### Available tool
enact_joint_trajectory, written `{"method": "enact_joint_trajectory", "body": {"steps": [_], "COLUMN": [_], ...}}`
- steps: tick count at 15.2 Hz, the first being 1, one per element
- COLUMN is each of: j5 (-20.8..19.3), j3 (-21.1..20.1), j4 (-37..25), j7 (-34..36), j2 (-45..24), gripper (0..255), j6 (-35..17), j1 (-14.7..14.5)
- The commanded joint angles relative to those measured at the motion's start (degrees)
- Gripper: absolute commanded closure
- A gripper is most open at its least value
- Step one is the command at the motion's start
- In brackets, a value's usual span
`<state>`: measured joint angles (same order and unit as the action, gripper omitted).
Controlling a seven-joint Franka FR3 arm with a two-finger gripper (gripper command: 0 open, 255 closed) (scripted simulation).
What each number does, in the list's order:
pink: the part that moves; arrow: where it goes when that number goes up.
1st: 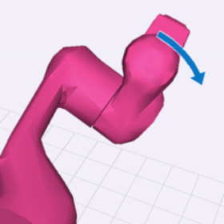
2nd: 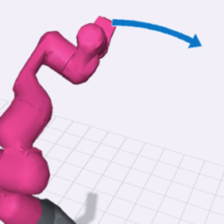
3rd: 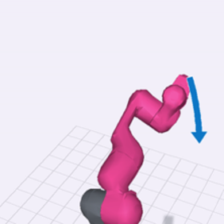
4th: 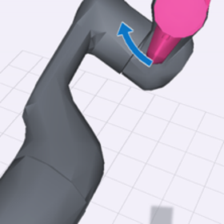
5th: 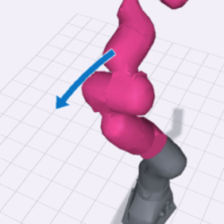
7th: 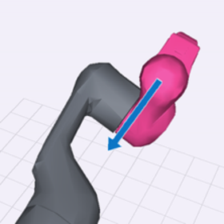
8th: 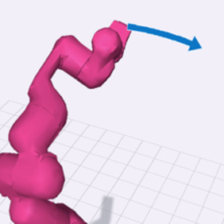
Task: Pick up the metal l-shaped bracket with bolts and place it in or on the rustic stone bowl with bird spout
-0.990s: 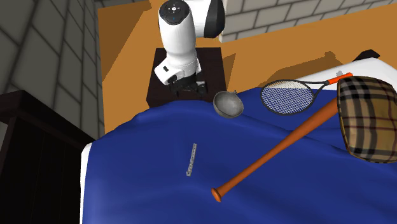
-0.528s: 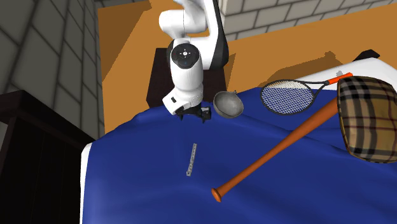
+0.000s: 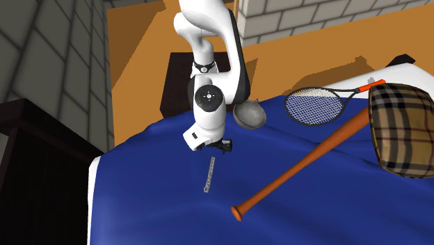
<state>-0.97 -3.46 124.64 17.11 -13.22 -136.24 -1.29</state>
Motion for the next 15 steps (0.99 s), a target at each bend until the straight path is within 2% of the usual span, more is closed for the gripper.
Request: {"method": "enact_joint_trajectory", "body": {"steps": [1, 5, 13, 14, 15], "j5": [-0.20, -0.47, -0.46, -0.46, -0.46], "j3": [0.00, 0.11, 0.11, 0.11, 0.11], "j4": [-0.18, 0.35, 0.34, 0.34, 0.34], "j7": [0.32, 0.50, 0.50, 0.50, 0.50], "j2": [-1.46, -4.03, -4.03, -4.03, -4.03], "gripper": [0, 0, 0, 255, 255], "j6": [-1.32, -4.43, -4.42, -4.42, -4.42], "j1": [-0.16, -0.24, -0.24, -0.24, -0.24]}}
